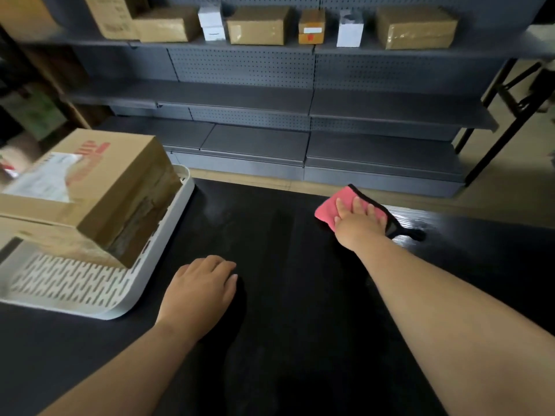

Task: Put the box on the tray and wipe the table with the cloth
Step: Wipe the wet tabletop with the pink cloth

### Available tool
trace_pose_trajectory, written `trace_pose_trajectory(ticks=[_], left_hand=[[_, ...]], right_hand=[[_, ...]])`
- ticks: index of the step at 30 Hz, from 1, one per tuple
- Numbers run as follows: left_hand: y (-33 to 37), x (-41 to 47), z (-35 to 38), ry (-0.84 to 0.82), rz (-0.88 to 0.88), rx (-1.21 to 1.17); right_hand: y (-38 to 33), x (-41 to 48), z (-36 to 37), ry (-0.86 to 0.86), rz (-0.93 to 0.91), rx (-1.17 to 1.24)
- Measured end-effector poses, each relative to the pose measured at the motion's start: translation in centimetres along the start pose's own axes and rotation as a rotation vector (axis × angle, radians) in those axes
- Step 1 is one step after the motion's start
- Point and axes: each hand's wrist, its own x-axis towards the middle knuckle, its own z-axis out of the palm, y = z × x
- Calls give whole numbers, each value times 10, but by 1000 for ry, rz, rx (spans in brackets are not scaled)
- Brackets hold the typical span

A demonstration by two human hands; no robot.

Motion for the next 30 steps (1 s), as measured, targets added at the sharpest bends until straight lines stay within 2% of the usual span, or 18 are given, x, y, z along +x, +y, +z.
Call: trace_pose_trajectory(ticks=[9,12,20,25,26,30], left_hand=[[-72,-27,-14,95,-11,23],[-91,-42,-21,109,-9,45],[-112,-79,-31,129,56,4],[-105,-96,-27,156,146,-39],[-103,-100,-27,149,165,-43],[-98,-118,-28,138,241,-34]], right_hand=[[-165,-51,48,-22,-449,-122],[-194,-88,67,-46,-519,-124],[-201,-205,118,-44,-590,-148],[-155,-264,142,-23,-691,-198],[-139,-265,143,53,-683,-200],[-40,-253,131,191,-239,-133]])
